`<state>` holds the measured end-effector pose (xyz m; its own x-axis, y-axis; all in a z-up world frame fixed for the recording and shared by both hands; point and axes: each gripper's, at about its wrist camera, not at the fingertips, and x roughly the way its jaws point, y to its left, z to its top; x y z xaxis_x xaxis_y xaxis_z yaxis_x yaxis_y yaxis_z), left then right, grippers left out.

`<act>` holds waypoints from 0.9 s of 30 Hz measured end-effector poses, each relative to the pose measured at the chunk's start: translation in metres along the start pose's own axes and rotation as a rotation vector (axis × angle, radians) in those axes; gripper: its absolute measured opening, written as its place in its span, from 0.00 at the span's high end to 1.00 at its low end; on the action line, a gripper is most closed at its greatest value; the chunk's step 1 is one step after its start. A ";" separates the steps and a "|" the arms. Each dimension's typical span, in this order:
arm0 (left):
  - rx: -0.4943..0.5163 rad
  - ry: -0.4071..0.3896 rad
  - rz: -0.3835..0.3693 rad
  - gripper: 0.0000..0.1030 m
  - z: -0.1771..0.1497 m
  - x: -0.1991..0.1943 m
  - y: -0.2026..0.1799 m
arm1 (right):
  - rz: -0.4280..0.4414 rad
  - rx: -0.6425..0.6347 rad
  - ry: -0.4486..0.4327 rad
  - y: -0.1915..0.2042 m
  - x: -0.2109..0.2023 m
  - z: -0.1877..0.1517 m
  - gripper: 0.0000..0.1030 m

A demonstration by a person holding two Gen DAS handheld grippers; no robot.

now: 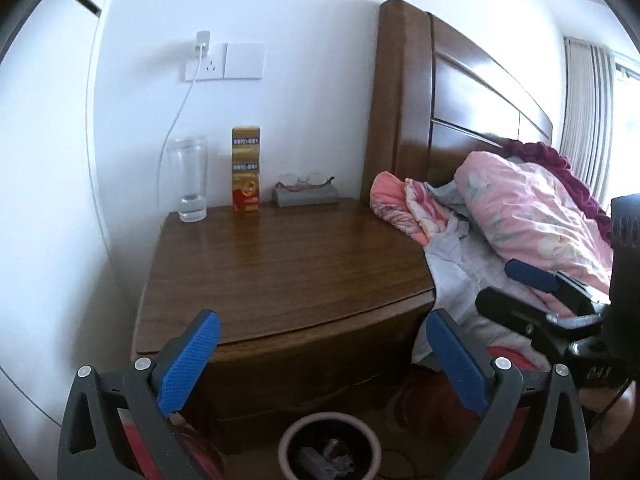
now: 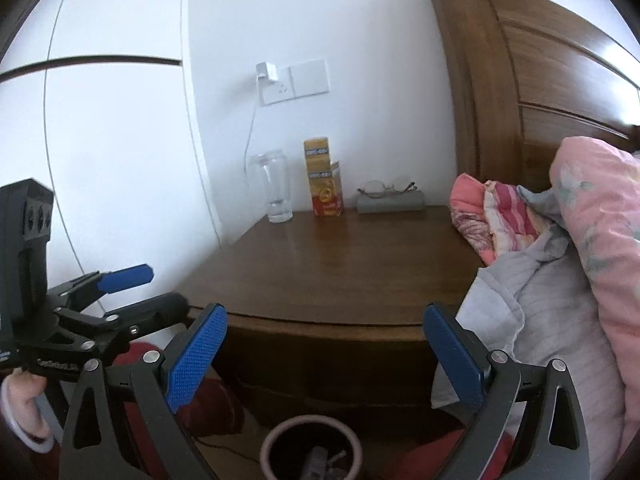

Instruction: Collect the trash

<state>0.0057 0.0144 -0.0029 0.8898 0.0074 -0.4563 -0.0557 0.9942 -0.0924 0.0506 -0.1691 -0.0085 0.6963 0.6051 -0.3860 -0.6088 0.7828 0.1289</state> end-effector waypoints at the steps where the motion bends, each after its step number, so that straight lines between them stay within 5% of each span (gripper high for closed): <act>1: 0.008 0.001 -0.002 0.00 -0.001 -0.001 -0.001 | -0.004 0.009 -0.002 -0.002 -0.001 0.000 0.05; 27: 0.000 0.030 -0.014 0.00 -0.010 -0.002 -0.001 | -0.035 0.024 0.028 0.001 -0.003 -0.006 0.00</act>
<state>-0.0007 0.0123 -0.0109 0.8765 -0.0099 -0.4813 -0.0431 0.9942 -0.0989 0.0456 -0.1705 -0.0131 0.7058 0.5734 -0.4160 -0.5749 0.8067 0.1365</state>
